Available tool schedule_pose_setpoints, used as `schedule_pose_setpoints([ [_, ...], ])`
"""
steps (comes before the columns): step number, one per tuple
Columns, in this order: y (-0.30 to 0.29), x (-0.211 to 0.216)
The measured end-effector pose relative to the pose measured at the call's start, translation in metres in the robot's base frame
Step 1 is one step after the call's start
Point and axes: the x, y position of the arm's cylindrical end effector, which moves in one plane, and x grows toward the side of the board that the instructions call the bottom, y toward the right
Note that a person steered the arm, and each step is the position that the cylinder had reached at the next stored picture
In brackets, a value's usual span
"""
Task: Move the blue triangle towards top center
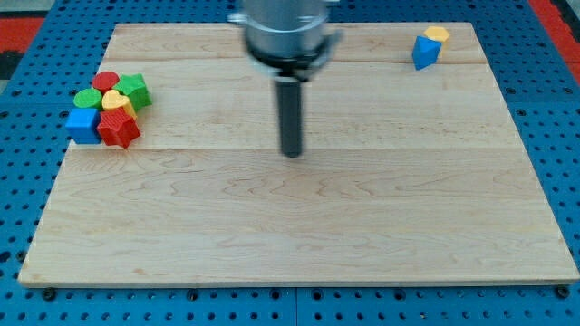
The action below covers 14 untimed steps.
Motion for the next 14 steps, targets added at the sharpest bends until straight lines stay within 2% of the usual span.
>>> schedule_pose_setpoints([
  [2,0.205,-0.016],
  [3,0.307,-0.054],
  [5,0.312,-0.063],
  [6,0.311,-0.093],
  [7,0.312,-0.154],
  [8,0.288,-0.174],
  [12,0.043,-0.173],
  [13,0.054,-0.160],
  [14,0.114,-0.142],
])
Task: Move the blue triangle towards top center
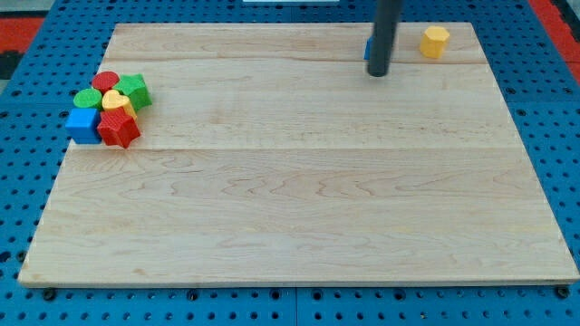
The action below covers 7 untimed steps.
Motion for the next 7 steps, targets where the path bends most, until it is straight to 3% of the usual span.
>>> schedule_pose_setpoints([
  [1,0.042,-0.013],
  [3,-0.009,-0.067],
  [4,-0.058,-0.067],
  [6,-0.064,-0.018],
  [7,-0.060,-0.058],
])
